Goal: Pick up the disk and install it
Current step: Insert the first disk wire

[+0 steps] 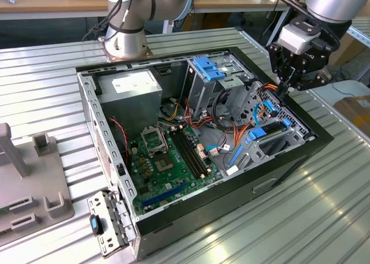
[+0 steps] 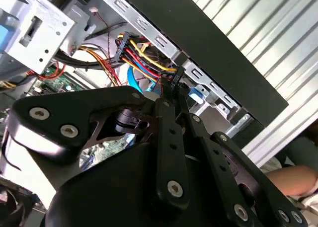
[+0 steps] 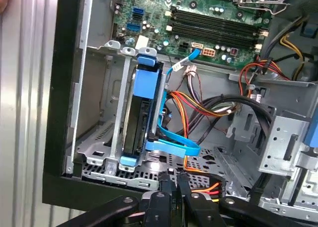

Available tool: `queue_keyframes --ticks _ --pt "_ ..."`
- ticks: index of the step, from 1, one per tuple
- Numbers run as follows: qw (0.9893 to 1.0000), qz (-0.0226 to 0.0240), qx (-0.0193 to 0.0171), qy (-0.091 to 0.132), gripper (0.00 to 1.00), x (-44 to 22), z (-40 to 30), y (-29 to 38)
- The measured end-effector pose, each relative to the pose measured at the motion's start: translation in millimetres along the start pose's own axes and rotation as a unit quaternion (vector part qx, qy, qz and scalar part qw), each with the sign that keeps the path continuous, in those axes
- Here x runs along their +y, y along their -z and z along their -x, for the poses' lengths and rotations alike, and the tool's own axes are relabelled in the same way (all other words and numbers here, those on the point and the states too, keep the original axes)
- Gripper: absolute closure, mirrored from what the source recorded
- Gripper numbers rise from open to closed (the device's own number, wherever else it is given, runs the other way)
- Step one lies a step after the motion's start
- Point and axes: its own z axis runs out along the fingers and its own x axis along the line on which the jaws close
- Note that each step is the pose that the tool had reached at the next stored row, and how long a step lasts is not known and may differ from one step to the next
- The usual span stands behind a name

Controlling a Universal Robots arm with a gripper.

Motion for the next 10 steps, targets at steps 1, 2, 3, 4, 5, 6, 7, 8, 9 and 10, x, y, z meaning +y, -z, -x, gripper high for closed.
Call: queue_keyframes --ticks 1,2,3,4,5,6,7,8,9,10 --pt "0.9999 -0.0019 -0.0104 -0.005 0.83 0.1 -0.1 0.0" --pt "0.9998 -0.0018 -0.0105 -0.015 0.83 0.2 -0.2 -0.4" --pt "0.9996 -0.0016 -0.0085 -0.025 0.83 0.3 -0.2 -1.1" --pt "0.9992 -0.0015 -0.0061 -0.039 0.83 0.4 -0.2 -2.1" --pt "0.9989 -0.0014 -0.0048 -0.046 0.83 0.6 -0.2 -2.6" --pt "0.9986 -0.0014 -0.0035 -0.053 0.83 0.7 -0.2 -3.2" --pt "0.9980 -0.0011 -0.0019 -0.063 0.83 0.8 -0.2 -3.7" --pt "0.9975 -0.0006 -0.0008 -0.070 0.83 0.9 -0.4 -3.8" --pt "0.9973 -0.0002 -0.0005 -0.074 0.83 1.0 -0.7 -4.0" --pt "0.9969 0.0002 -0.0018 -0.079 0.83 1.1 -1.3 -4.1"
